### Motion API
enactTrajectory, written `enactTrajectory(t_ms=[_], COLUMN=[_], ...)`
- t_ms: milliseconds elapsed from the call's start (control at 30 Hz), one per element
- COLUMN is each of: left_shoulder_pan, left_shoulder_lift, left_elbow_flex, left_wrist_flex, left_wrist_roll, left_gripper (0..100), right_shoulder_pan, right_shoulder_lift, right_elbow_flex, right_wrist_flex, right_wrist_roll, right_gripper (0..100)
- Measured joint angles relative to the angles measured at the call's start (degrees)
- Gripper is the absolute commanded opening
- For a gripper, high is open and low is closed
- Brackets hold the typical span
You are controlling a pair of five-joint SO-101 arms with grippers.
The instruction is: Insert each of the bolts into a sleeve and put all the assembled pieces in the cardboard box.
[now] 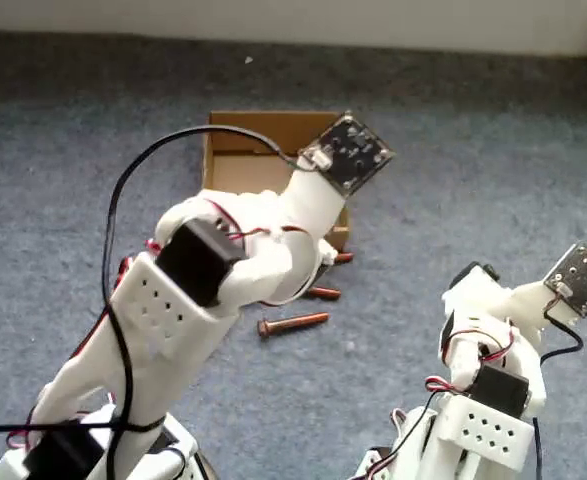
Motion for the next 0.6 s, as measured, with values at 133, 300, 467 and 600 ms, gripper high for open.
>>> enactTrajectory(t_ms=[133, 300, 467, 600], left_shoulder_pan=[-4.5, -10.2, -13.9, -14.4], left_shoulder_lift=[-13.2, -25.2, -35.2, -42.6], left_elbow_flex=[15.1, 29.5, 41.7, 50.6], left_wrist_flex=[-8.4, -15.4, -22.2, -26.9], left_wrist_roll=[-0.1, -0.1, -0.1, -0.1], left_gripper=[1, 1, 1, 1], right_shoulder_pan=[-4.4, -10.8, -19.3, -26.0], right_shoulder_lift=[0.0, 0.0, 0.0, 0.0], right_elbow_flex=[0.0, 0.0, 0.0, 0.0], right_wrist_flex=[0.1, 1.7, 1.9, 1.2], right_wrist_roll=[0.1, 0.1, 0.5, 0.6], right_gripper=[0.5, 0.5, 0.5, 0.5])
